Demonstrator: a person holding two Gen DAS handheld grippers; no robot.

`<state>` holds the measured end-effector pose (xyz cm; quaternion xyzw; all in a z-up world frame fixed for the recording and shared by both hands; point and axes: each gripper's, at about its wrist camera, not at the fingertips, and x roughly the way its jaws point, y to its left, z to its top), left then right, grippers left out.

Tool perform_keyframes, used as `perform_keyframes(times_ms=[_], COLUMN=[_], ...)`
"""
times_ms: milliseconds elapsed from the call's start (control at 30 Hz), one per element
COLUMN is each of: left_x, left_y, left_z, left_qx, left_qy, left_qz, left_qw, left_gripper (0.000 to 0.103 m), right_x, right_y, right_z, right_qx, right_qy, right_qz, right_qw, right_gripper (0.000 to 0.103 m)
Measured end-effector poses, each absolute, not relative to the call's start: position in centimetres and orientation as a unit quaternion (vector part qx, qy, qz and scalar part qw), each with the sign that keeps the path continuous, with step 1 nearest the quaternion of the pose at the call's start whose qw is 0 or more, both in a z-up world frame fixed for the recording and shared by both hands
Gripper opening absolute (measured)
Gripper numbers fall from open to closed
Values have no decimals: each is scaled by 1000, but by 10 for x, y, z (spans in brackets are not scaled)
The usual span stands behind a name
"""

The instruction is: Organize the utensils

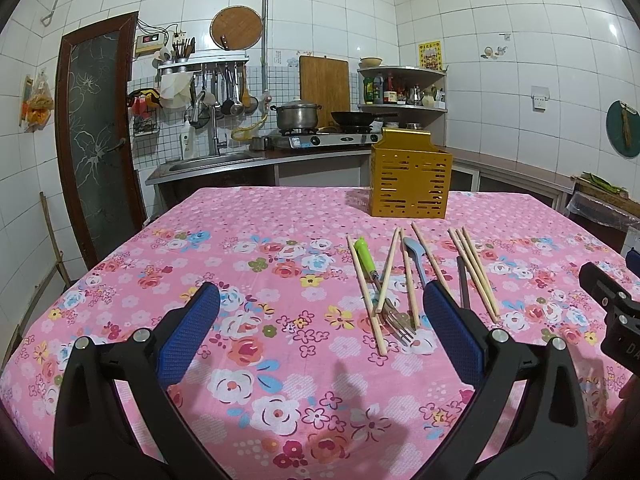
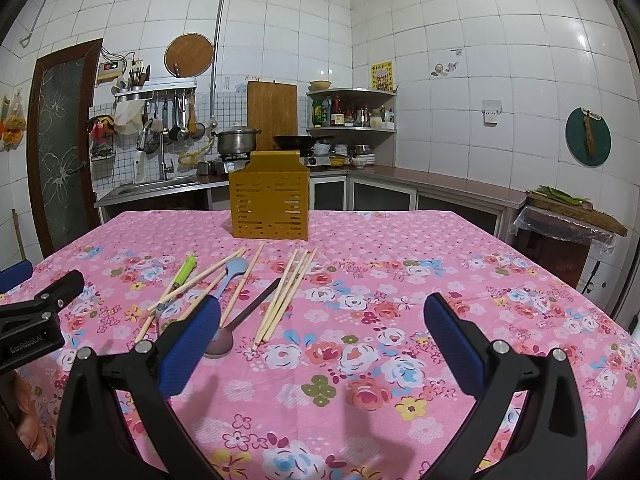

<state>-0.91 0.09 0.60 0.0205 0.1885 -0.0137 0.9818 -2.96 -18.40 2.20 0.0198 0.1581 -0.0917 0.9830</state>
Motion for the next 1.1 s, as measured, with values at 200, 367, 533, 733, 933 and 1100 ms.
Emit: perform_keyframes(times_ms=[200, 367, 533, 733, 933, 1100], left_x=[-10, -8, 1, 33, 74, 111], left_y=[0, -1, -2, -5, -10, -7], left_z=[10, 20, 41, 66, 74, 77], left_qx=[10, 17, 22, 17, 26, 16], left_qy=[182, 185, 185, 197, 211, 228], left_qz=[-17, -20, -27, -43, -50, -49], left_qw=[983, 982, 982, 979, 976, 972], left_gripper=[98, 98, 98, 98, 98, 98], right_x=[-33, -36, -26, -2, 27, 61], right_y=[-184, -192, -193, -193, -193, -211], right_z=[22, 36, 59, 75, 87, 91], right_qx=[21, 43, 27, 7, -18, 28], right_qy=[152, 139, 132, 136, 132, 151], right_qz=[-98, -84, -81, -79, -90, -88], right_qw=[983, 986, 988, 987, 987, 984], right_gripper=[99, 99, 99, 99, 99, 99])
